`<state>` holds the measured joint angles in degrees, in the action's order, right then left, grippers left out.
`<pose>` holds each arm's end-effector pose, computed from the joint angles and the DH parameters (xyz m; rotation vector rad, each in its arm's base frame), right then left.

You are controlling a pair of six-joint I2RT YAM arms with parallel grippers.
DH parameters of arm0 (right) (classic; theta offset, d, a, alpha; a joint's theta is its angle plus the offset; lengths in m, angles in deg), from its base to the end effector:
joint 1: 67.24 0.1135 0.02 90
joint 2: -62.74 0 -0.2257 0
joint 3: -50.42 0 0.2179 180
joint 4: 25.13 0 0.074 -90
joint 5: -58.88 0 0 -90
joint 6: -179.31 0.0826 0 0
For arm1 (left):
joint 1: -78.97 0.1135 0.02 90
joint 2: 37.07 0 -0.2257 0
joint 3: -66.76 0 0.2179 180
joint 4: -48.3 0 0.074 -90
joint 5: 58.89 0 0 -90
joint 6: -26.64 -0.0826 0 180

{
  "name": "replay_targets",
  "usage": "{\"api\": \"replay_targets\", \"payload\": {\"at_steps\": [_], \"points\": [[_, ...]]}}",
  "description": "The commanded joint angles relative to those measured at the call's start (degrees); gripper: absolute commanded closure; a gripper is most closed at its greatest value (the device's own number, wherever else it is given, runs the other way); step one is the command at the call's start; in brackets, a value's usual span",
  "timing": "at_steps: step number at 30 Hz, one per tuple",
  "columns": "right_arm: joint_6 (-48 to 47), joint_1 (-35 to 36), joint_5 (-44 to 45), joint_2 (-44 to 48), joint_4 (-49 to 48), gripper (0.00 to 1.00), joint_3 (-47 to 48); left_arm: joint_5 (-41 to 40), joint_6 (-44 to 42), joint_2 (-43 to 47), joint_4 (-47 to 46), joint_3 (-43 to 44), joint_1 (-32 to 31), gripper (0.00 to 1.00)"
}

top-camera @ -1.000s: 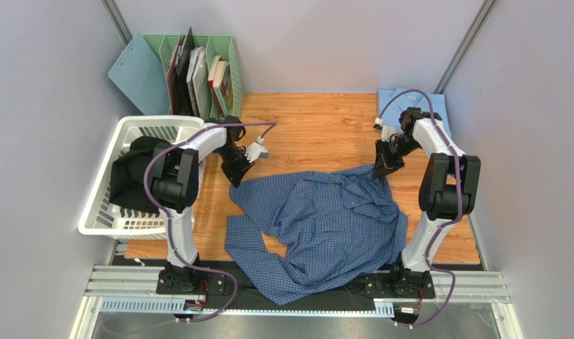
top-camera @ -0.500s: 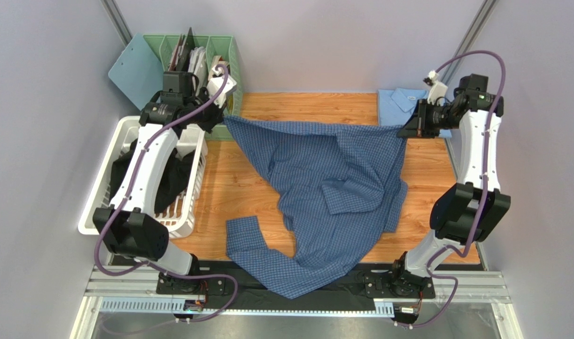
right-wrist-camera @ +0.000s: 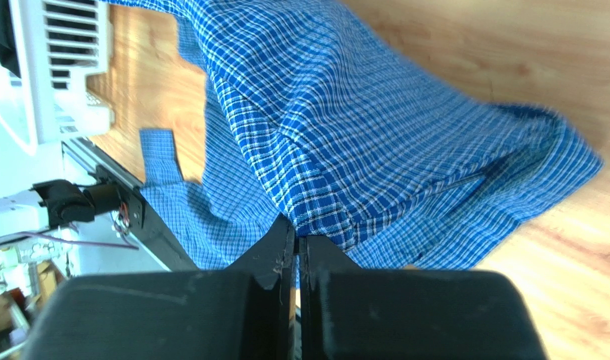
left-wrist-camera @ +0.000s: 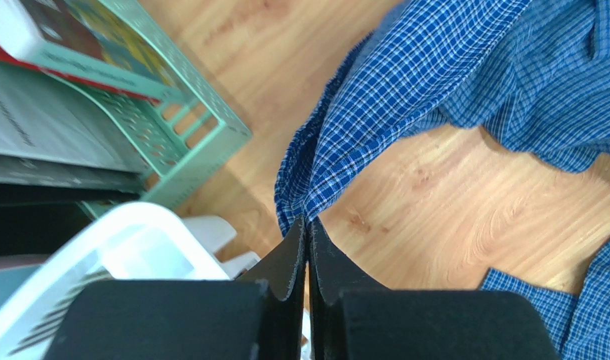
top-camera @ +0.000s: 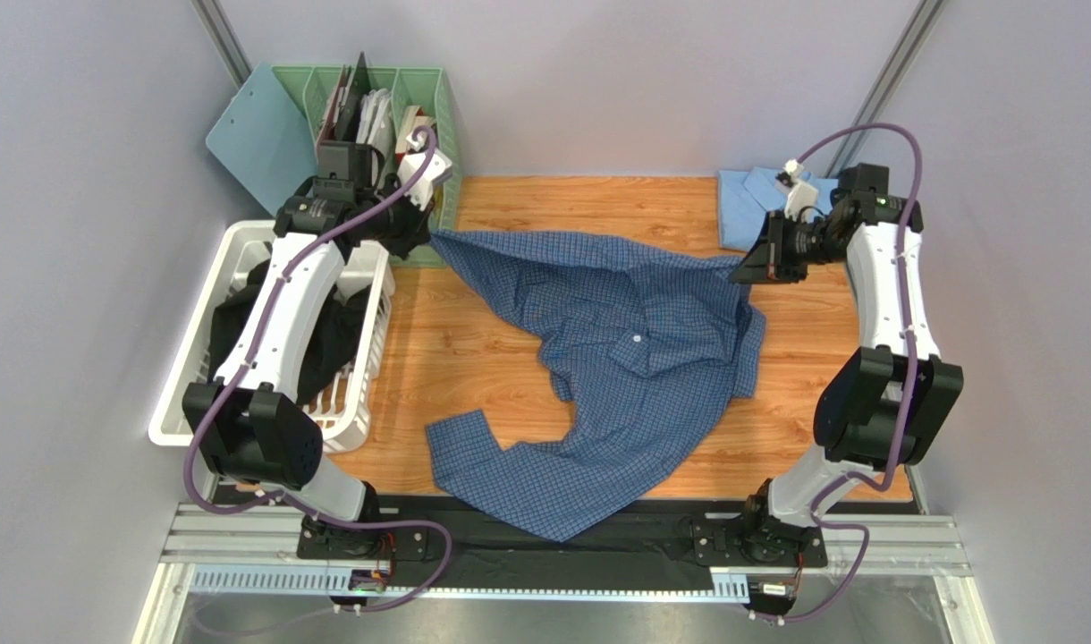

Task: Fold and stack the long sleeve shirts
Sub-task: Flatten the shirt out

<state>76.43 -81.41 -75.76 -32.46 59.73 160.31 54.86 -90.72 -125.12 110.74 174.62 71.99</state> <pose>0.3015 -0.0163 0.2686 -0.1507 2.4928 0.8924 0.3209 -0.0728 0.3116 0.8610 2.0847 -0.2905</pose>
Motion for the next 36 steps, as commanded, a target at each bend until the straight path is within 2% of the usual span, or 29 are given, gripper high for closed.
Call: {"api": "replay_targets", "payload": {"at_steps": [1,10,14,18,21,26,28,33,36], "points": [[0.23,0.20,3.32,0.20,-4.81,1.00,0.05,-1.51,0.64,1.48,-1.28,-2.58,0.30,1.00],[5.06,1.25,0.27,-6.31,-11.67,1.00,-3.03,-0.89,1.78,-2.65,-0.23,-0.82,0.30,1.00],[5.33,0.73,-0.88,-4.65,-10.27,1.00,3.97,-1.69,2.56,-2.83,-0.05,3.73,0.74,1.00],[7.34,-1.38,-1.41,2.71,-9.91,1.00,13.02,-2.47,4.24,-1.34,-0.14,11.63,1.09,1.00],[12.15,-3.40,-0.71,8.16,-13.32,1.00,19.97,-3.09,5.29,0.77,-1.80,18.15,1.01,1.00],[19.56,-6.92,6.40,15.29,-22.73,1.00,29.56,-5.99,4.77,4.19,-2.42,28.61,0.83,1.00],[20.18,-7.71,10.51,19.23,-25.01,1.00,31.68,-8.01,5.11,6.48,-4.17,29.15,0.66,1.00],[18.51,-7.89,20.37,29.88,-28.80,1.00,28.35,-10.91,6.08,20.97,-15.22,18.62,-0.92,1.00],[17.46,-7.89,24.59,37.08,-29.94,1.00,26.59,-9.95,6.96,28.18,-17.45,15.00,-1.19,1.00]]}}
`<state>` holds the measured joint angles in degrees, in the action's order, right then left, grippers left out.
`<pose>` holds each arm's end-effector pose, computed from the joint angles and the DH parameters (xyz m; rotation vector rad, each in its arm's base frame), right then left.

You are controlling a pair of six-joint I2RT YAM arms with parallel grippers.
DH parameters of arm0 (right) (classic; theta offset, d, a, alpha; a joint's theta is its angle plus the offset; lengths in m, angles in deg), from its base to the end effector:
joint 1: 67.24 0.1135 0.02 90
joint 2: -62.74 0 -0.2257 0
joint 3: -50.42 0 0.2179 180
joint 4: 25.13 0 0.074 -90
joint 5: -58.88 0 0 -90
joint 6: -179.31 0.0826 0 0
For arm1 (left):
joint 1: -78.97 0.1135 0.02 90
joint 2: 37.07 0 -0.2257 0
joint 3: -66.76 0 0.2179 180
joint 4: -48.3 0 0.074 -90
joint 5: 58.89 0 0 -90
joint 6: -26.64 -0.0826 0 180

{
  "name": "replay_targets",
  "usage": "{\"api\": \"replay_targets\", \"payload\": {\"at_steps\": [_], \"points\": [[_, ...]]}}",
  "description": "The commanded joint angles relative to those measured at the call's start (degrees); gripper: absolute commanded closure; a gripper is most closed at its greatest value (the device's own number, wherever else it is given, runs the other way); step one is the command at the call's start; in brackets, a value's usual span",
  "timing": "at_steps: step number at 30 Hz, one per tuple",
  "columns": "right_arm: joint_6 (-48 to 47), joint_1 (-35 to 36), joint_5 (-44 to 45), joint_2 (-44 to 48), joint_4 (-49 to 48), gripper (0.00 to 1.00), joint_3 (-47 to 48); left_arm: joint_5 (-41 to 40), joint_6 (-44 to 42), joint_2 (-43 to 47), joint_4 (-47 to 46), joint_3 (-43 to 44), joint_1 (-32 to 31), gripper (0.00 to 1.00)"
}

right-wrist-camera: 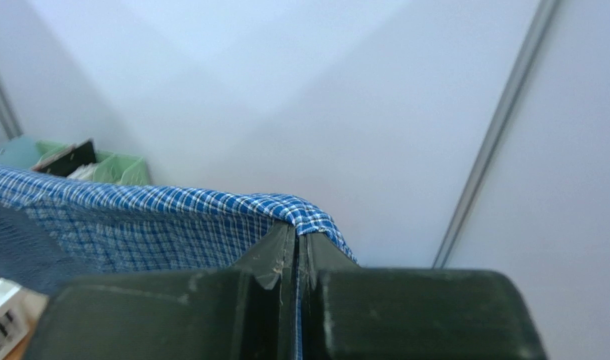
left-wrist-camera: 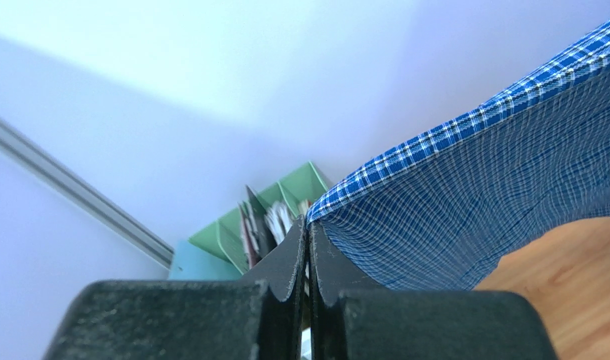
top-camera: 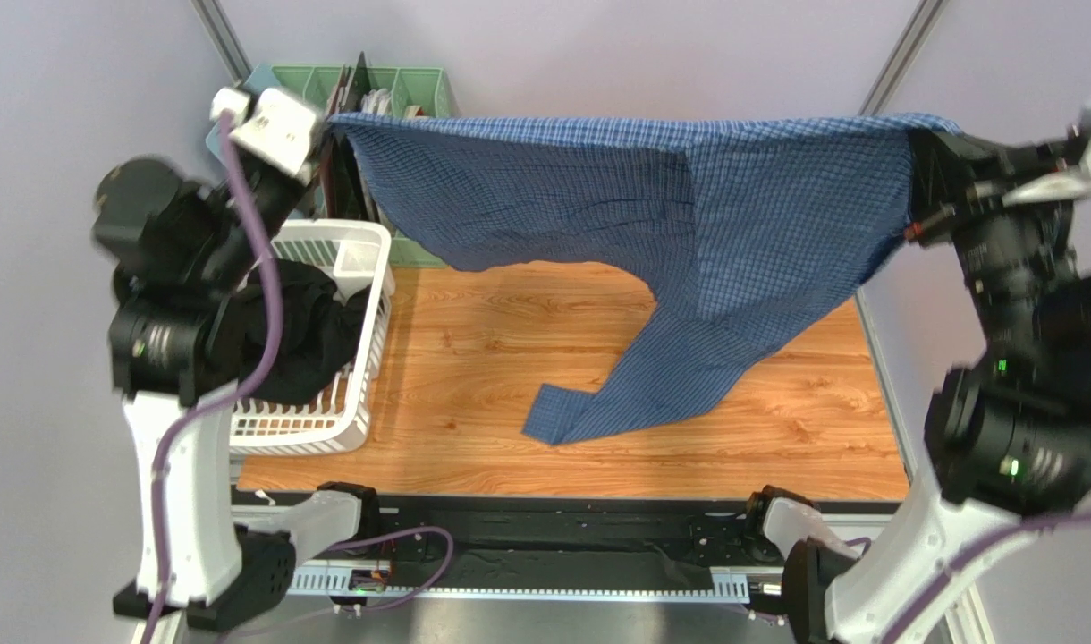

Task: Fold and stack the long sleeve shirts
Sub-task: Flatten the shirt out

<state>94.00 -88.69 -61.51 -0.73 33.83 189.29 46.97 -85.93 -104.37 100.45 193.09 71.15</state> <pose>0.1209 -0.0026 0.5674 -0.1591 1.3152 0.0918 0.1925 -0.0492 0.5269 0.5948 1.3282 0.0095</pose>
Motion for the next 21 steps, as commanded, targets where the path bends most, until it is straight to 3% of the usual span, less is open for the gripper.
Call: {"api": "replay_targets", "payload": {"at_steps": [1,6,12,17,21], "points": [[-0.55,-0.61,12.01,6.93,-4.66,1.00,-2.57,-1.88,2.96,8.85,-7.16,-3.64,-0.36,1.00],[-1.61,-0.52,16.33,12.92,-5.27,1.00,3.31,-2.06,5.07,14.22,-6.89,-0.23,-0.36,1.00],[-2.31,-0.52,15.81,7.67,-8.16,1.00,15.70,-3.37,8.85,9.40,-5.67,13.21,-0.36,1.00],[-1.18,-0.61,9.84,2.38,-11.52,1.00,13.44,-4.69,8.06,2.54,-5.66,14.12,-0.36,1.00],[0.50,-0.61,0.27,0.36,-12.66,1.00,0.19,-1.80,7.54,-0.54,-7.85,3.68,-0.36,1.00]]}}
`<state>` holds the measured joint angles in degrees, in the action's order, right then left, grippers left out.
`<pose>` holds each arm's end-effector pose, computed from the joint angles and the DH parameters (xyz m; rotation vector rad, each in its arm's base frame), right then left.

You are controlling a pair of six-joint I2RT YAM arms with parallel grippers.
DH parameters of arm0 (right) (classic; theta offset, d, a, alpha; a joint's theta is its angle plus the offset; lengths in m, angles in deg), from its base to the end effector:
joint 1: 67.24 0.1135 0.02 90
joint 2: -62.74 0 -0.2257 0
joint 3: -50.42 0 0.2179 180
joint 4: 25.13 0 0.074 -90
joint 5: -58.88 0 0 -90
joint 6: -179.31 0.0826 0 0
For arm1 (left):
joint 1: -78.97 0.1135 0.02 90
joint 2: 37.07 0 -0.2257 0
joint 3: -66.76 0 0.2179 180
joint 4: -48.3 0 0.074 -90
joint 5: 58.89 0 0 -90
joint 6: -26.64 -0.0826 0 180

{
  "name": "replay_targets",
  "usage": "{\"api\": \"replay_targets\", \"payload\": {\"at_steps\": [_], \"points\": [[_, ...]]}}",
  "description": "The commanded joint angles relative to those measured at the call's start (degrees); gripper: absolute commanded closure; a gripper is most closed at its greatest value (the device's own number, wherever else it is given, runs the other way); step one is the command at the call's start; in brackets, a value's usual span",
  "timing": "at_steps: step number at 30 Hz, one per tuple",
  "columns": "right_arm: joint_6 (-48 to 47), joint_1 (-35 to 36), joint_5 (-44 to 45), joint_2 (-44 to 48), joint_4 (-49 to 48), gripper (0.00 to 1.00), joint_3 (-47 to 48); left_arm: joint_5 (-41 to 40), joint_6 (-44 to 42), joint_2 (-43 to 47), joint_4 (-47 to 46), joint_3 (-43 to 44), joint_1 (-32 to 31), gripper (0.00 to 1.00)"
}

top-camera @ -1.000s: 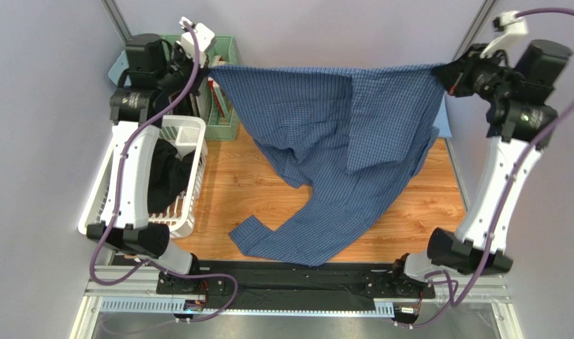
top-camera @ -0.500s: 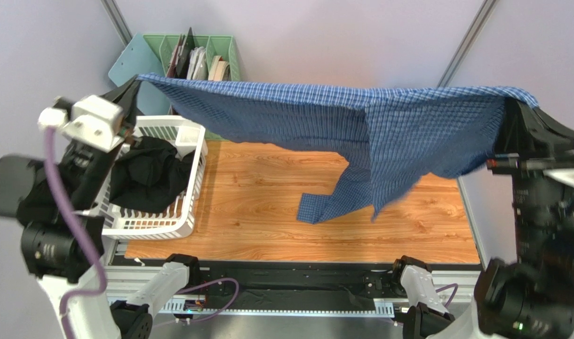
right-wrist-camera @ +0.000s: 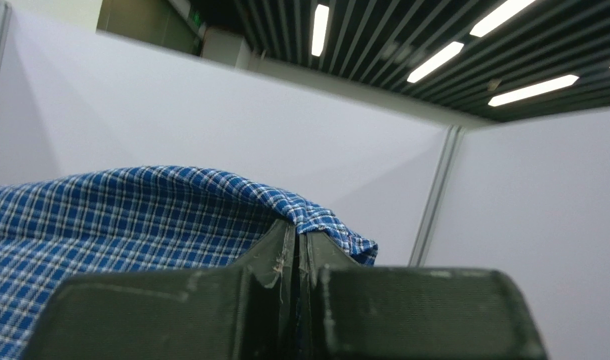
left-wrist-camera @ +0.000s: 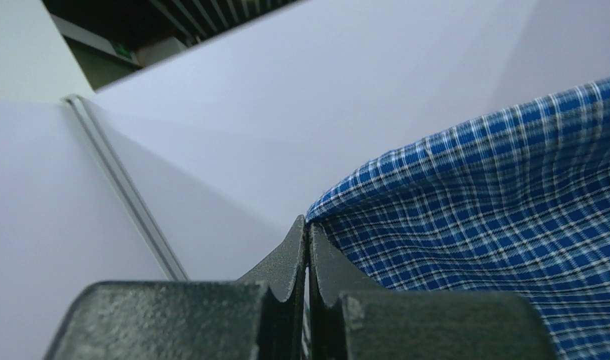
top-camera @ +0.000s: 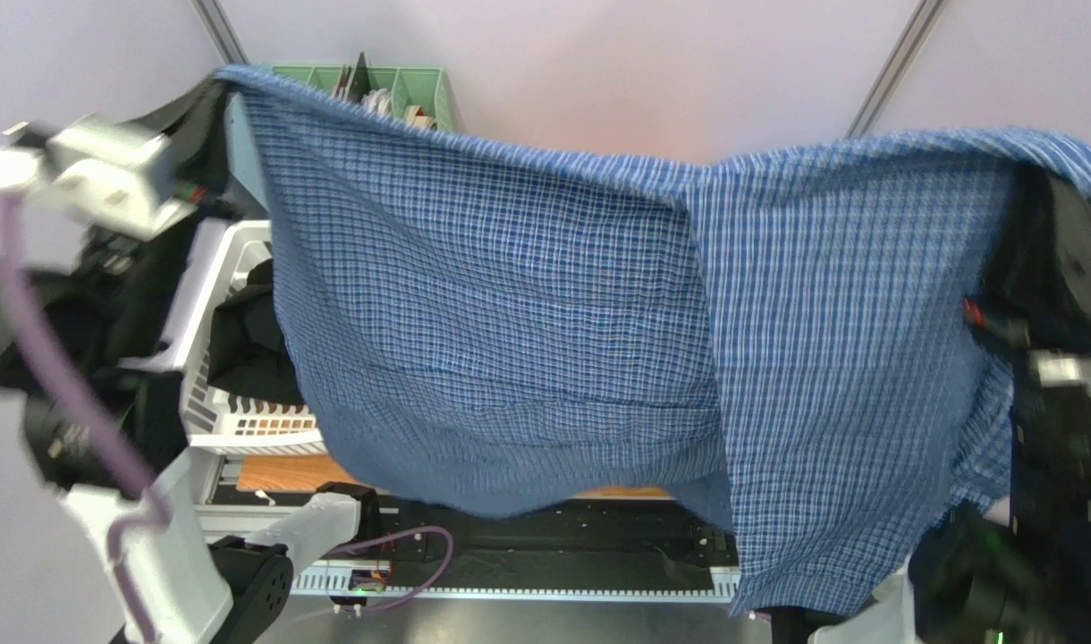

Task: Fold and stack the long sleeve shirts
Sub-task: Flatten the shirt out

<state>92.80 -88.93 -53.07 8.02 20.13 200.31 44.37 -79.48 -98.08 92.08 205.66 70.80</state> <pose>-0.0193 0.0409 0.6300 -0.2079 0.7548 -0.1673 0.0806 -0.0307 0.6106 0.4120 0.9039 0.0143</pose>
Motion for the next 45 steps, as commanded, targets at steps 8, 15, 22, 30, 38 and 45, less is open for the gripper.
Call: {"api": "replay_targets", "payload": {"at_steps": [8,15,22,30,38,45], "points": [[-5.13,3.75,-8.11,-17.59,-3.52,1.00,-39.21,2.75,-4.35,-20.53,-10.80,-32.46,-0.36,1.00],[-12.53,13.77,2.42,-37.68,-6.00,0.94,-40.41,1.26,-7.00,-45.39,-5.05,-18.56,-0.63,0.91],[-17.81,11.07,7.90,-52.61,16.41,0.14,-20.70,-4.29,-7.69,-55.19,9.46,-4.51,-0.36,0.36],[-28.18,8.42,2.54,-37.05,31.97,0.18,-43.87,6.08,-15.43,-35.60,22.39,-34.17,-6.32,0.27],[-31.96,8.51,0.33,-32.30,32.87,0.29,-66.55,6.43,-16.92,-34.61,24.24,-51.19,-13.37,0.32],[-31.61,8.95,3.14,-34.48,29.52,0.28,-71.50,-2.26,-20.97,-41.72,24.33,-52.69,-14.07,0.33]]}}
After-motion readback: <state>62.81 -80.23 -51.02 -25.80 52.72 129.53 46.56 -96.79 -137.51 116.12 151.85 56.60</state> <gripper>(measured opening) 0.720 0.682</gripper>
